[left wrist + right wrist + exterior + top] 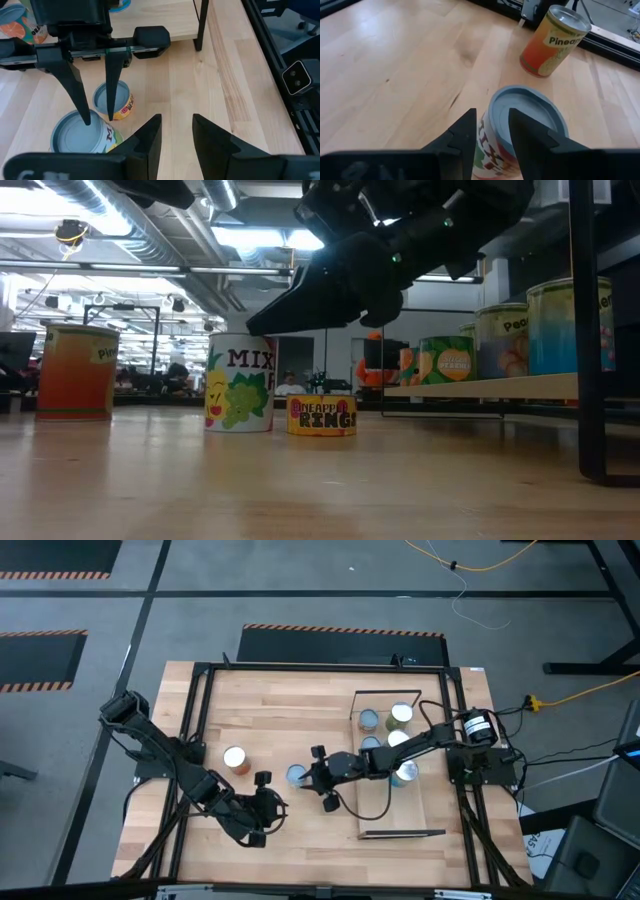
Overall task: Pick and place cans onto a shelf
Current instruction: Put the canned mixed fruits on the shelf
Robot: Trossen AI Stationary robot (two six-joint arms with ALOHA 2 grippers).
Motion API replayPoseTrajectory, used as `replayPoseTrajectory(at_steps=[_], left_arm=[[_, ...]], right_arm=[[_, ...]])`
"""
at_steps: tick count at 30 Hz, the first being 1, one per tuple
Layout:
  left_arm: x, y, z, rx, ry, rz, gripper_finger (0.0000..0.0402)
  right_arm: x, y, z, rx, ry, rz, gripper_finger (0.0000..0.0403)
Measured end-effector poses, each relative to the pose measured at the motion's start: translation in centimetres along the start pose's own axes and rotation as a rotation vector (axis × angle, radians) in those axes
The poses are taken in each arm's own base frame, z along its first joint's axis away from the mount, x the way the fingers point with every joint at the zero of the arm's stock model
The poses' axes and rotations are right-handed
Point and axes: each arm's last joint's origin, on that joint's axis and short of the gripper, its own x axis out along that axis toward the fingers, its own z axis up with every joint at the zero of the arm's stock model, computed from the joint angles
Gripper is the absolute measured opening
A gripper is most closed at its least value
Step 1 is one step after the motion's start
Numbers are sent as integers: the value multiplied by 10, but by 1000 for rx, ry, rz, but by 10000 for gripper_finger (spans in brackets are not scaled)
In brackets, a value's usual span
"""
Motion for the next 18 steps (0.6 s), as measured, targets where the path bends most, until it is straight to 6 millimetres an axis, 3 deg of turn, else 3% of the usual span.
replayPoseTrajectory(at_steps=[18], left_arm=[[0, 0, 0, 0, 1, 0, 101]], right_arm=[[0, 1, -3, -1, 34, 9, 118]])
